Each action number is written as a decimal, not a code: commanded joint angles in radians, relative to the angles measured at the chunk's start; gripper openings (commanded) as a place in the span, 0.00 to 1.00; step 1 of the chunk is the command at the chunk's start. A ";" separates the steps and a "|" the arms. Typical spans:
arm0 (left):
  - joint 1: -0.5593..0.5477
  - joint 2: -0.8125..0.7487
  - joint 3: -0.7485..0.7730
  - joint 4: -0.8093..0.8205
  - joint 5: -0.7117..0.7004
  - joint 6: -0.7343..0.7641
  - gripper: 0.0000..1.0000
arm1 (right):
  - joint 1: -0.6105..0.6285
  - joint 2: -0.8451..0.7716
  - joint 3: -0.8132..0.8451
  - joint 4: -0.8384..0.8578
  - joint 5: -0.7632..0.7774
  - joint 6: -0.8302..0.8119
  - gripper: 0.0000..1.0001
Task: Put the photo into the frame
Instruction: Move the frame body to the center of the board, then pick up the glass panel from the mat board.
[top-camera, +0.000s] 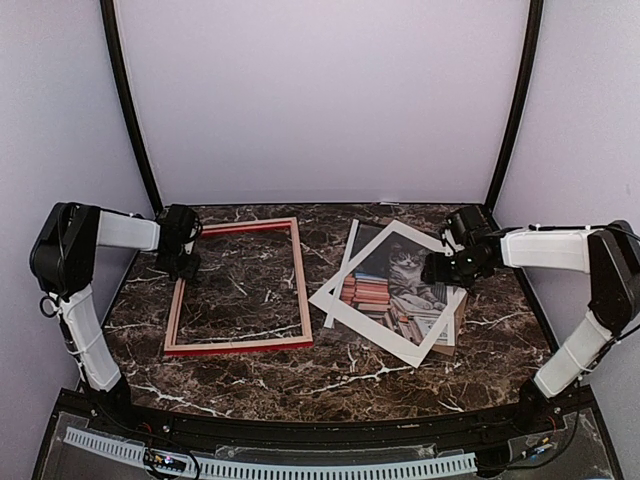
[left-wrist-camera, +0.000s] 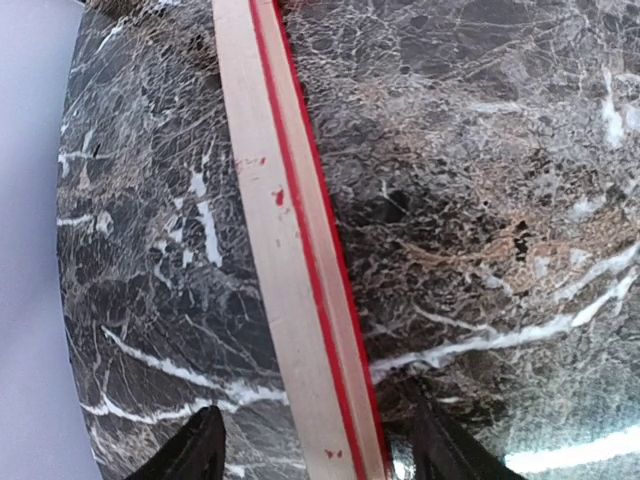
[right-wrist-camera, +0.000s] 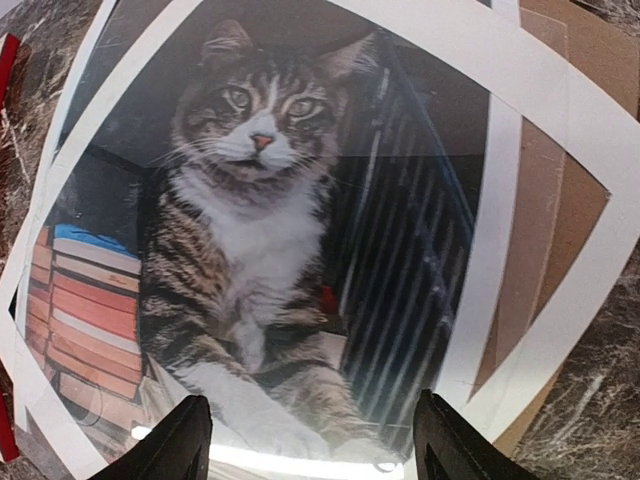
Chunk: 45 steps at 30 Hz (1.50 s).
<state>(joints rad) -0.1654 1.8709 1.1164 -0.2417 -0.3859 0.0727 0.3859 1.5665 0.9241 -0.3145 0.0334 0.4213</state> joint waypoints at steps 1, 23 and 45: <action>0.005 -0.096 0.044 -0.100 0.036 -0.060 0.73 | -0.052 -0.046 -0.023 -0.033 0.035 -0.018 0.73; -0.404 -0.002 0.292 0.090 0.643 -0.412 0.93 | -0.255 0.118 0.052 0.076 -0.193 -0.045 0.81; -0.564 0.370 0.599 0.038 0.698 -0.543 0.90 | -0.317 0.174 0.011 0.129 -0.304 0.007 0.80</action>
<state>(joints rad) -0.7162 2.2120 1.6752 -0.1783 0.2817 -0.4324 0.0853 1.7252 0.9562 -0.2161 -0.2344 0.4053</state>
